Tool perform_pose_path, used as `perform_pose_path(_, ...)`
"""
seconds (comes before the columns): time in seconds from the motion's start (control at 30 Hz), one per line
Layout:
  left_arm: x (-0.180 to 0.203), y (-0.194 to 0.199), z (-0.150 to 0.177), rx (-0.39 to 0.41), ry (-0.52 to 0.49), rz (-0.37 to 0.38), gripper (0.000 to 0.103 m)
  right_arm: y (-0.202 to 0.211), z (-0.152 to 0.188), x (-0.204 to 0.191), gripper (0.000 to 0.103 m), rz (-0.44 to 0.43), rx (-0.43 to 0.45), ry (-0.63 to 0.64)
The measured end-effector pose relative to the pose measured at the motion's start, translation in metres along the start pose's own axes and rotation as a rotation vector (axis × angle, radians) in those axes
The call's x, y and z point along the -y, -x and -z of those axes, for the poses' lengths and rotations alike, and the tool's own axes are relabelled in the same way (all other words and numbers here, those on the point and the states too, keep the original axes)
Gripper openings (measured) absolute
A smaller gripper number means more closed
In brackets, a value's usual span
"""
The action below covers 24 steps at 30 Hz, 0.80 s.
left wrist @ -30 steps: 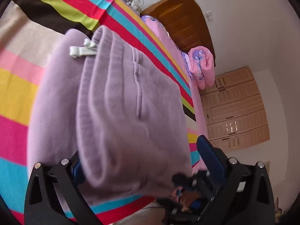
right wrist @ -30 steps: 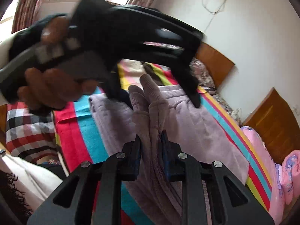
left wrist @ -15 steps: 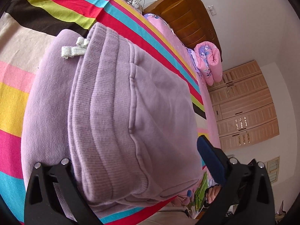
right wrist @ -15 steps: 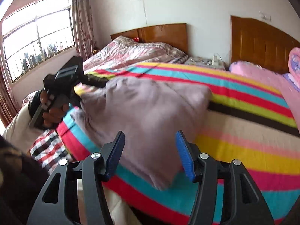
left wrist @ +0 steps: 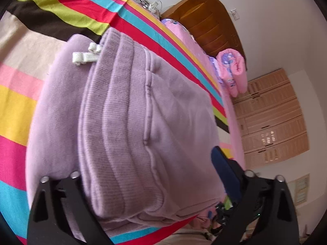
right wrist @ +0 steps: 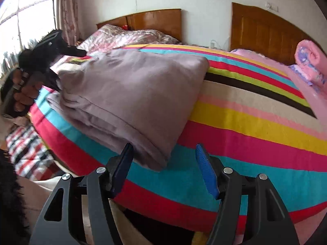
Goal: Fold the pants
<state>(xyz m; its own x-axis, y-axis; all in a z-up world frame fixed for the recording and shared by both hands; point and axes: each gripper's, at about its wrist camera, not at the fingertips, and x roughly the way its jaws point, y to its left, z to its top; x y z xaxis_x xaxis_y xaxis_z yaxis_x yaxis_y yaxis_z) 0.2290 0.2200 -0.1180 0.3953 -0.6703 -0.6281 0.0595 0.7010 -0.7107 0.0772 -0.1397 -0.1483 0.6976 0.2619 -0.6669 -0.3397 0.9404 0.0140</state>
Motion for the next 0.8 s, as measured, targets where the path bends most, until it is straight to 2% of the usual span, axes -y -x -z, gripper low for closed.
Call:
perform_pose_path(0.03, 0.004, 0.003, 0.002, 0.012, -0.029, -0.068, 0.046, -0.002, 0.001, 0.001, 0.062, 0.012, -0.001, -0.001)
perform_pose_path(0.07, 0.006, 0.006, 0.003, 0.022, -0.059, -0.102, 0.027, -0.003, 0.0, 0.002, 0.065, 0.029, 0.0, -0.003)
perform_pose_path(0.13, 0.022, 0.02, 0.006, 0.056, -0.121, -0.086, 0.023, -0.004, 0.0, 0.003, 0.067, 0.063, 0.01, -0.017)
perform_pose_path(0.2, 0.056, 0.033, 0.007, 0.09, -0.241, -0.118, 0.022, -0.007, -0.001, 0.005, 0.07, 0.093, 0.01, -0.039)
perform_pose_path(0.33, 0.121, 0.066, 0.001, 0.168, -0.436, -0.068, 0.021, -0.011, -0.005, 0.006, 0.073, 0.112, 0.0, -0.066)
perform_pose_path(0.37, 0.132, 0.084, 0.0, 0.2, -0.469, -0.027, 0.021, -0.01, -0.006, 0.004, 0.075, 0.118, 0.001, -0.059)
perform_pose_path(0.43, 0.131, 0.102, 0.0, 0.224, -0.504, -0.011, 0.021, -0.006, -0.008, 0.0, 0.078, 0.136, 0.014, -0.031)
perform_pose_path(0.5, 0.092, 0.102, -0.004, 0.214, -0.449, -0.077, 0.021, -0.009, -0.008, -0.002, 0.084, 0.146, 0.008, -0.011)
perform_pose_path(0.53, 0.05, 0.091, -0.006, 0.186, -0.352, -0.126, 0.021, -0.013, -0.006, -0.001, 0.084, 0.143, -0.006, -0.016)
perform_pose_path(0.6, -0.019, 0.064, 0.003, 0.085, -0.162, -0.153, 0.021, -0.017, -0.004, 0.002, 0.084, 0.124, -0.014, -0.032)
perform_pose_path(0.63, -0.039, 0.055, 0.011, 0.066, -0.108, -0.146, 0.023, -0.017, -0.005, 0.004, 0.084, 0.12, -0.018, -0.033)
perform_pose_path(0.7, -0.067, 0.06, 0.022, 0.136, -0.005, 0.01, 0.024, -0.018, -0.006, 0.007, 0.086, 0.113, -0.027, -0.033)
perform_pose_path(0.73, -0.072, 0.061, 0.022, 0.152, 0.018, 0.028, 0.027, -0.019, -0.006, 0.009, 0.086, 0.108, -0.03, -0.039)
perform_pose_path(0.8, -0.069, 0.06, 0.021, 0.151, 0.001, 0.012, 0.031, -0.021, -0.008, 0.011, 0.086, 0.104, -0.038, -0.04)
